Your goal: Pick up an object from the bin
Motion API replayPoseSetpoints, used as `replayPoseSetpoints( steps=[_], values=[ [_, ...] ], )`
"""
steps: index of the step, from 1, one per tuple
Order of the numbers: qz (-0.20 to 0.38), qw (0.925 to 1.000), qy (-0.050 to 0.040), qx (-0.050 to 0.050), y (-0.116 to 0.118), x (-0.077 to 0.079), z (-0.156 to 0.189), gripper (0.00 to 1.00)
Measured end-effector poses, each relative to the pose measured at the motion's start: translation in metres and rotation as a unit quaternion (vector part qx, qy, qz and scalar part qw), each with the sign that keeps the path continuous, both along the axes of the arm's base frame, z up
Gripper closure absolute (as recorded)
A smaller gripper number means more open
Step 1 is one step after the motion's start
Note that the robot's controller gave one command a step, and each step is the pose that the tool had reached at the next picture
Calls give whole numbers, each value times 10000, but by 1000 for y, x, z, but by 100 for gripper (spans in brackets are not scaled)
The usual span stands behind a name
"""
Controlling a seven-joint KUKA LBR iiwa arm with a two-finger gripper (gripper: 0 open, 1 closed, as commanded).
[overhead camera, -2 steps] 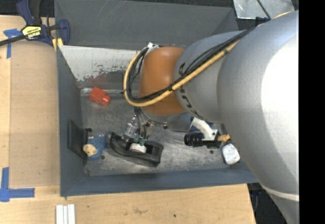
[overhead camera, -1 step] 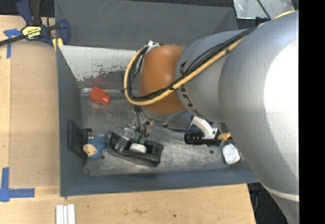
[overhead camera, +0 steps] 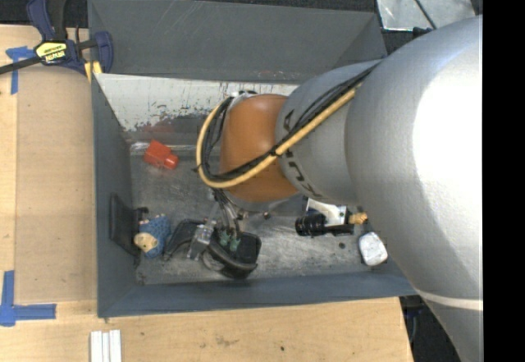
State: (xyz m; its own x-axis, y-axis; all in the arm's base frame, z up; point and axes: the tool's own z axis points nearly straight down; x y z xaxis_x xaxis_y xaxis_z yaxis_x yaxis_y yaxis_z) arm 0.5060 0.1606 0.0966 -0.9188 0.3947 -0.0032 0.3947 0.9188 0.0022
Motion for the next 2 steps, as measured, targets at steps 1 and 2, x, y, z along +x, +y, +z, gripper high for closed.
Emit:
replayPoseSetpoints(
  steps=[1, 2],
  values=[
    [11, 10000, 24, 11, 2, -1, -1, 100],
    [1904, 9817, 2, -7, 18, 3, 153, 100]
  ],
)
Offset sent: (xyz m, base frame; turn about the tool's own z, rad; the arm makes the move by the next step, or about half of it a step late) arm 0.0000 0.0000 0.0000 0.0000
